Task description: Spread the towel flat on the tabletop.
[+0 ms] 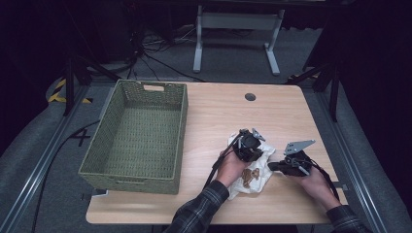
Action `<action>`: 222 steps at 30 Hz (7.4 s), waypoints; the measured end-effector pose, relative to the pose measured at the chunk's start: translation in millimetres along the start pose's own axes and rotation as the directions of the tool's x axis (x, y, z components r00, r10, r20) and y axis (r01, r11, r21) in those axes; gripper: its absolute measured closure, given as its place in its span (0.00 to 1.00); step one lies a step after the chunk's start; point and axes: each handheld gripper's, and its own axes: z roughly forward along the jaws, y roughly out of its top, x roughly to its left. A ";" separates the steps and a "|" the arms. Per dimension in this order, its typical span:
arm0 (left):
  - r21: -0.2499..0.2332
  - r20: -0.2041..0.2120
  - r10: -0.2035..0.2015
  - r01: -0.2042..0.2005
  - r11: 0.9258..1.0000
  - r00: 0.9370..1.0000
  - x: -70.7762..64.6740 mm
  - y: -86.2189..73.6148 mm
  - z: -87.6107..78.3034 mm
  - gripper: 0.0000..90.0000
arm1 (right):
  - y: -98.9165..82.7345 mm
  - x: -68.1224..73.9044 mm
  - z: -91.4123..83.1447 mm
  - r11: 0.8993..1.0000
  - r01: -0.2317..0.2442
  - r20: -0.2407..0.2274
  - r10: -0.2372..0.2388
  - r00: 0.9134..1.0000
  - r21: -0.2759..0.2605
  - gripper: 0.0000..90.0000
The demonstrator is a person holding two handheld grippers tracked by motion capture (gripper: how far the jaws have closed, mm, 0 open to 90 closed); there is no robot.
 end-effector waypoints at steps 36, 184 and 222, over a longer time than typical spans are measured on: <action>0.067 -0.085 -0.062 0.068 0.995 0.994 19.2 -58.0 -29.1 0.96 | 14.0 -6.4 -19.7 0.993 -0.044 0.044 0.049 0.998 -0.108 0.75; 0.027 -0.167 -0.043 0.049 0.998 0.985 22.0 -55.3 -48.4 0.90 | -13.5 -24.8 -35.2 1.000 -0.003 0.073 0.003 0.997 0.000 0.79; 0.104 -0.221 -0.040 0.065 0.992 0.974 40.9 -65.4 -31.8 0.89 | -6.9 -26.3 -31.9 1.000 0.011 0.018 -0.011 1.000 -0.012 0.97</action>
